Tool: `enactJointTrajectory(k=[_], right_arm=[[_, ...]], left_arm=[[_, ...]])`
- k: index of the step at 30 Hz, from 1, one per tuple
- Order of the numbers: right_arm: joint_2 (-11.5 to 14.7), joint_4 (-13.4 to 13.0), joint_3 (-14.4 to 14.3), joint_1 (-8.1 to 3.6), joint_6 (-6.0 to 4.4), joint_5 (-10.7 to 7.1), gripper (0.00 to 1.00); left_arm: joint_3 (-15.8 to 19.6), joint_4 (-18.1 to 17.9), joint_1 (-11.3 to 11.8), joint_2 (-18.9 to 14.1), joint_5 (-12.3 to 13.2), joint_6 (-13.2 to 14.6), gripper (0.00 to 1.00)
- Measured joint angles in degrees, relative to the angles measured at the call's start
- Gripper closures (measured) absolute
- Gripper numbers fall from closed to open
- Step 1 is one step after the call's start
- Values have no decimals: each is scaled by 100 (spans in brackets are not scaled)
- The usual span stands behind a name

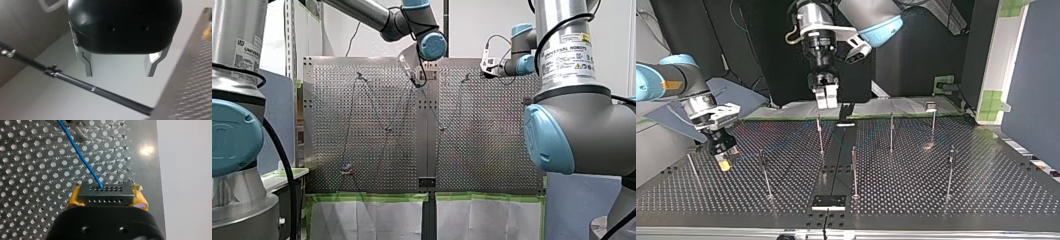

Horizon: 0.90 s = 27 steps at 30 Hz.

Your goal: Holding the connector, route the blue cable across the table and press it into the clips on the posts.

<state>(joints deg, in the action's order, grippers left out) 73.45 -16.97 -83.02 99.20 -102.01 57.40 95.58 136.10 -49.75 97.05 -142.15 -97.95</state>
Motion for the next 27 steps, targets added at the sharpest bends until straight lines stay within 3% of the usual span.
enactJointTrajectory(k=[5,15,27], right_arm=[[0,0,0,18,6,0,100],[0,0,0,23,6,0,100],[0,0,2,10,-5,0,100]], left_arm=[[243,-241,-171,242,-38,-51,0],[726,-726,-252,659,-42,-262,0],[1340,-1339,-19,702,-43,-266,0]])
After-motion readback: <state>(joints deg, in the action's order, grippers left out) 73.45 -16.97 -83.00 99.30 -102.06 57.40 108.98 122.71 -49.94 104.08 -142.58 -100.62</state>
